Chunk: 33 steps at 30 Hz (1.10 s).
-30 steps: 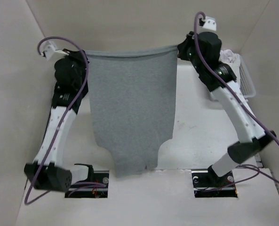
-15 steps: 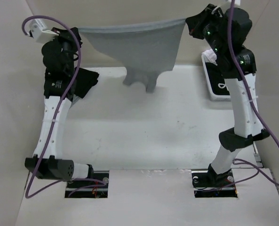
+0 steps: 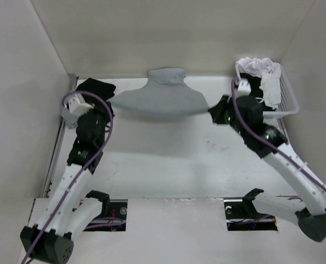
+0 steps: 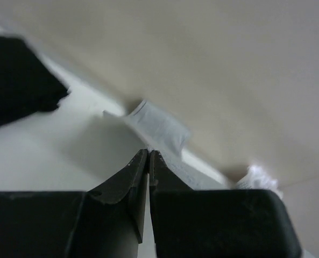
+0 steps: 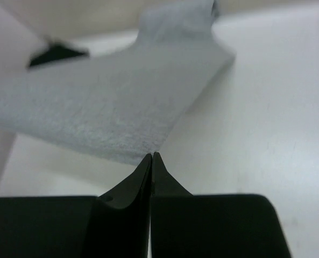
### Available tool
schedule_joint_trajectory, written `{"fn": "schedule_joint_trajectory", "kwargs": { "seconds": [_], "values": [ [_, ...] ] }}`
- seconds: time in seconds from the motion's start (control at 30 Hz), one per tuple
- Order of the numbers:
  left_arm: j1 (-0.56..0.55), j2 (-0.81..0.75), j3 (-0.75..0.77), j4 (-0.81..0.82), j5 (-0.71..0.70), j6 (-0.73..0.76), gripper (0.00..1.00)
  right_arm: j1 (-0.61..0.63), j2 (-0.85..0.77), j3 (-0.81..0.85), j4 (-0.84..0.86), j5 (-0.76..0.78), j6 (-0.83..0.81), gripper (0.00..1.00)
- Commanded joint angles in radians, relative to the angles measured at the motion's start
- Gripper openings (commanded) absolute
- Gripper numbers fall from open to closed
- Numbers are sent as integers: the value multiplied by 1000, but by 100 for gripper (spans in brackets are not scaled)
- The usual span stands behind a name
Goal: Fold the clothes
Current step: Flatten the tank top out, then fold the tank top
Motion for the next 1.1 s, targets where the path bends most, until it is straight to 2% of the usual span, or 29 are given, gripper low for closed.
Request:
{"fn": "schedule_joint_trajectory", "kwargs": {
  "seconds": [0.0,0.1,0.27,0.43,0.53,0.67,0.73,0.9,1.07],
  "values": [
    [-60,-229,-175,-37,-129,-2,0,118,-218,-252,102,89,82,0],
    [-104,-425,-303,-228,-154,-17,0,255,-362,-504,53,121,211,0],
    [-184,-670,-384,-555,-158,-129,0,503,-485,-725,-79,144,450,0],
    [-235,-762,-400,-743,-141,-254,0,789,-505,-773,-168,199,653,0],
    [-227,-753,-400,-729,-173,-258,0,840,-450,-733,-167,227,667,0],
    [-200,-632,-401,-550,-212,-219,0,699,-330,-667,-23,207,501,0],
    [-171,-532,-401,-414,-223,-206,0,566,-254,-623,77,163,394,0],
    [-53,-152,-339,-4,-209,-157,0,201,2,-441,307,-3,199,0],
    [56,293,-132,236,-161,-163,0,-24,323,-154,393,-138,148,0]
  ]
}}
